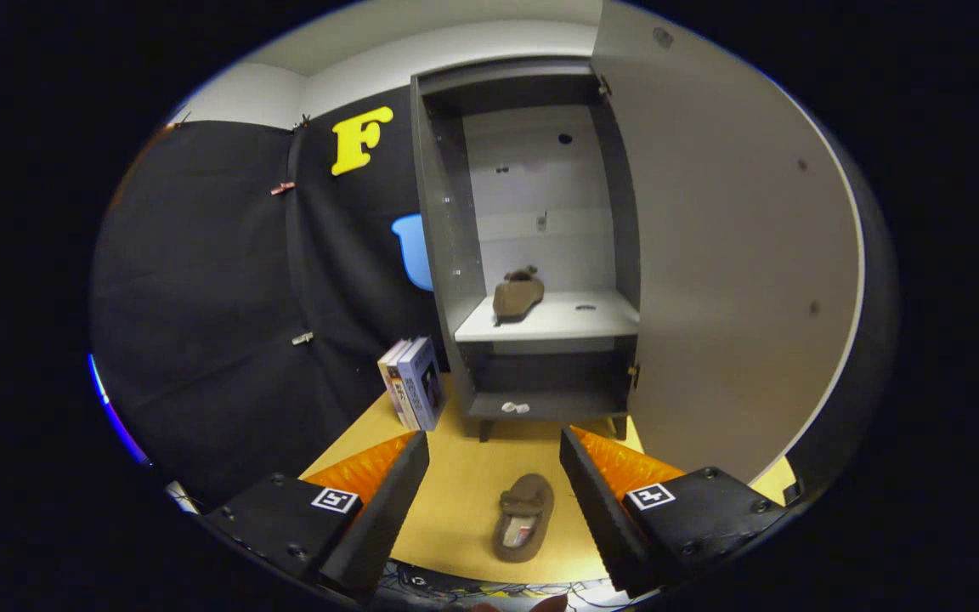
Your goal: Open the shoe cabinet door, grab the shoes and put them into the shoe cabinet, then close the shoe cabinet door.
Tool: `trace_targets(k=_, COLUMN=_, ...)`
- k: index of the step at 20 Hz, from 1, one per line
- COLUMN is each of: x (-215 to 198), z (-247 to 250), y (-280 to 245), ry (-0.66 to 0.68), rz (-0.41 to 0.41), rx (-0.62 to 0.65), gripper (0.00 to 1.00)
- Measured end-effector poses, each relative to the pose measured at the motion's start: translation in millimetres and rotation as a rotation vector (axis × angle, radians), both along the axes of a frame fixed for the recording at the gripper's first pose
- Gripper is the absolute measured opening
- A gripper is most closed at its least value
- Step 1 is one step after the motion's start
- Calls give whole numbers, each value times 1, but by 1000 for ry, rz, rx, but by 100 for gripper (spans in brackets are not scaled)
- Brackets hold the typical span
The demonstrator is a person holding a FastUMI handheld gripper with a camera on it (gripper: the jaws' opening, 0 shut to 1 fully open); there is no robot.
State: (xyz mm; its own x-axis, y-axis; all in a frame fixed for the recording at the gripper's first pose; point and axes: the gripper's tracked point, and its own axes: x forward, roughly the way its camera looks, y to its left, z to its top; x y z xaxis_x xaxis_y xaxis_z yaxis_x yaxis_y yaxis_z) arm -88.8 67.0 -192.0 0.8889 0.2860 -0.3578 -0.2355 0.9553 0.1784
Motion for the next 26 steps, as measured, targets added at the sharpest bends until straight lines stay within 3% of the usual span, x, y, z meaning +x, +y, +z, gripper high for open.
trace_targets(k=6, x=13, z=-77, y=36, ry=115, rz=-39, rx=-3, gripper=99)
trace_targets(k=13, x=9, z=-180, y=61, ry=293, rz=-26, rx=-53, gripper=97)
trace_targets(k=16, x=14, z=-241, y=66, ry=402, rz=-73, rx=-64, gripper=96)
trace_targets(k=18, x=18, z=-282, y=62, ry=460, rz=-105, rx=-87, gripper=89)
trace_targets(k=21, x=22, z=-329, y=56, ry=520, rz=-136, rx=-103, gripper=87)
trace_targets(k=26, x=60, z=-352, y=52, ry=449, rz=-181, rx=-101, gripper=68)
